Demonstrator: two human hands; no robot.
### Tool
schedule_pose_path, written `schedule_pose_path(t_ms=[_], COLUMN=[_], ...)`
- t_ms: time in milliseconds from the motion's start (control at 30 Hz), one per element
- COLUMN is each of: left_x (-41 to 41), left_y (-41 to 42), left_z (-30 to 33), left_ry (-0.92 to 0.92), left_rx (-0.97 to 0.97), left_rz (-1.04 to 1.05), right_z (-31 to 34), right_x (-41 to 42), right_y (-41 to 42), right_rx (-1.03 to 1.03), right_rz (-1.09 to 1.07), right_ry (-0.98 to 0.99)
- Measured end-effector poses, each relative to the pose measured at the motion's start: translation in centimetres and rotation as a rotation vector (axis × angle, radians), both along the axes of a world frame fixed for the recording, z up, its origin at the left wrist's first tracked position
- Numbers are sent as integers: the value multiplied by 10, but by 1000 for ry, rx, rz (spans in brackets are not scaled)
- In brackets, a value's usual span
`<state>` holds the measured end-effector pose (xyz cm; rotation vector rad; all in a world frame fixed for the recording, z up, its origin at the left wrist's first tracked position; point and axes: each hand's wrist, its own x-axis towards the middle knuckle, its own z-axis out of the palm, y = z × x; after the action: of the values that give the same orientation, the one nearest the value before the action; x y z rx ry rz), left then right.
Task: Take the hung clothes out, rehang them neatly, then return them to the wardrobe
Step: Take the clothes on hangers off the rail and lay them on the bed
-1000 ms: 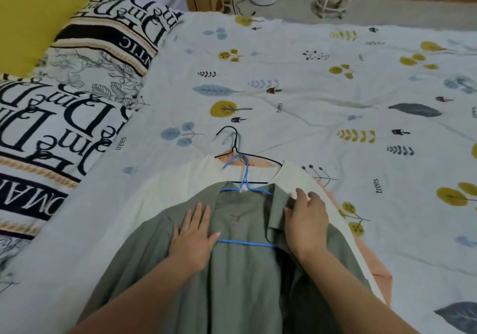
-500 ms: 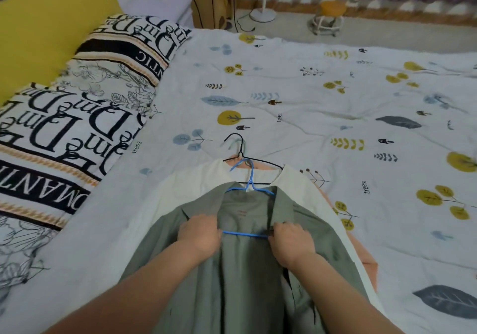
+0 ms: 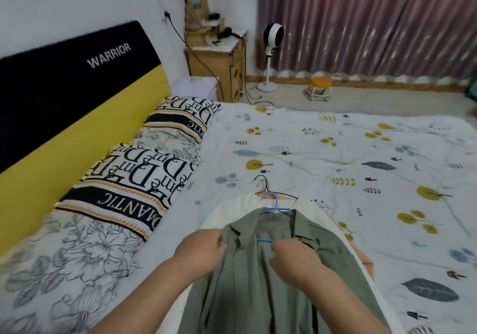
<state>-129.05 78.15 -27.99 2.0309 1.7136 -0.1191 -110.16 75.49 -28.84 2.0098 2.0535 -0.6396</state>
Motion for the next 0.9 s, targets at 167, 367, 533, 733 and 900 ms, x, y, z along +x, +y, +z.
schedule_pose_path(t_ms=[167,367,533,733,900], left_x=[-60,-112,-138,-148,-145], left_y=[-53,-111,-155,-215,-285], left_z=[64,131,184,225,241], left_ry=[4,-16,-2,64,106], left_rx=[59,135,219,333,395], left_rz=[69,190,360,585,757], right_z=[68,139,192,239,261], right_x=[-59,-114,-143,-165,-188], right_y=[-40,-63,-73,-94,-131], right_rx=[61,143,244,358,424], right_rz=[139,366,545,784,997], right_ry=[51,96,100,106,172])
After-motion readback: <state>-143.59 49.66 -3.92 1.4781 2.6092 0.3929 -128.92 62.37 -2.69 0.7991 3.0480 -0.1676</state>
